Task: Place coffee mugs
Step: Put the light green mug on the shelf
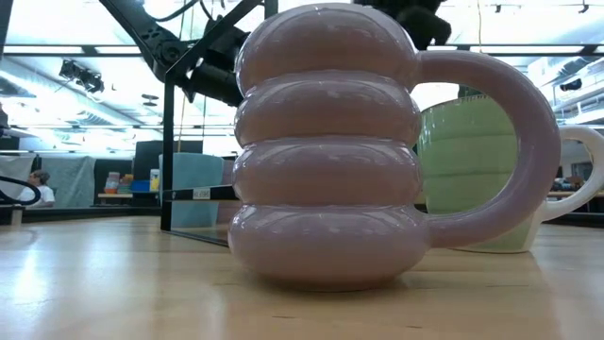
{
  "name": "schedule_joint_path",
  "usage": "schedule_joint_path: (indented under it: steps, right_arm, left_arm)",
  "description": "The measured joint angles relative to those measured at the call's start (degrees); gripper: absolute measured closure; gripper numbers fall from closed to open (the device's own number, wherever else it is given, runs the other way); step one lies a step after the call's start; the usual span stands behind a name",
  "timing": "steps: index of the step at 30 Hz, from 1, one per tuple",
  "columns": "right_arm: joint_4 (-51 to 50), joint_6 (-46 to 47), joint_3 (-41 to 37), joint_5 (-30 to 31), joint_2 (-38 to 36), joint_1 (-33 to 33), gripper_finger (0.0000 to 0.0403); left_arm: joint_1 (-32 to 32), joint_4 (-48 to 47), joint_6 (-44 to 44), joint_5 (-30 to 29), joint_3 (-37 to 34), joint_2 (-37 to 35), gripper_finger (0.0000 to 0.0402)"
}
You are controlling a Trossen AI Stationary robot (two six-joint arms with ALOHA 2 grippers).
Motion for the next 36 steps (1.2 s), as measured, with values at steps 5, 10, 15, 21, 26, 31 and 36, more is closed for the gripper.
schedule_joint_path:
  steps: [5, 10, 15, 21, 26, 31, 36]
  right_arm:
    - [0.3, -3.3, -2.6, 5.0, 0.0, -0.8, 0.0105]
    - [0.7, -6.0, -4.6, 8.7, 0.0, -1.6, 0.0106]
    - [1.1, -7.8, -4.6, 9.0, 0.0, -3.4, 0.0106]
    - [2.4, -10.1, -4.6, 7.9, 0.0, -5.3, 0.0106]
    - [2.7, -12.5, -4.6, 8.6, 0.0, -6.2, 0.0106]
    - [4.0, -14.9, -4.6, 8.6, 0.0, -7.4, 0.0106]
    - [5.4, -16.5, -4.6, 8.2, 0.0, -8.5, 0.0106]
  left_arm:
    - [-1.1, -1.0, 1.0, 0.0, 0.0, 0.1, 0.0253]
    - [-3.4, -3.6, 4.3, 0.0, 0.0, 0.1, 0.0253]
    - [-5.2, -4.1, 5.5, 0.0, 0.0, 0.1, 0.0253]
    - [-6.9, -3.1, 5.6, -1.3, 0.0, 0.1, 0.0253]
    - [-7.4, -3.5, 5.7, -1.5, 0.0, 0.6, 0.0253]
    - [-7.6, -3.9, 5.7, -1.5, 0.0, 1.0, 0.0253]
    - [-8.6, -5.0, 7.0, -1.7, 0.0, 1.0, 0.0253]
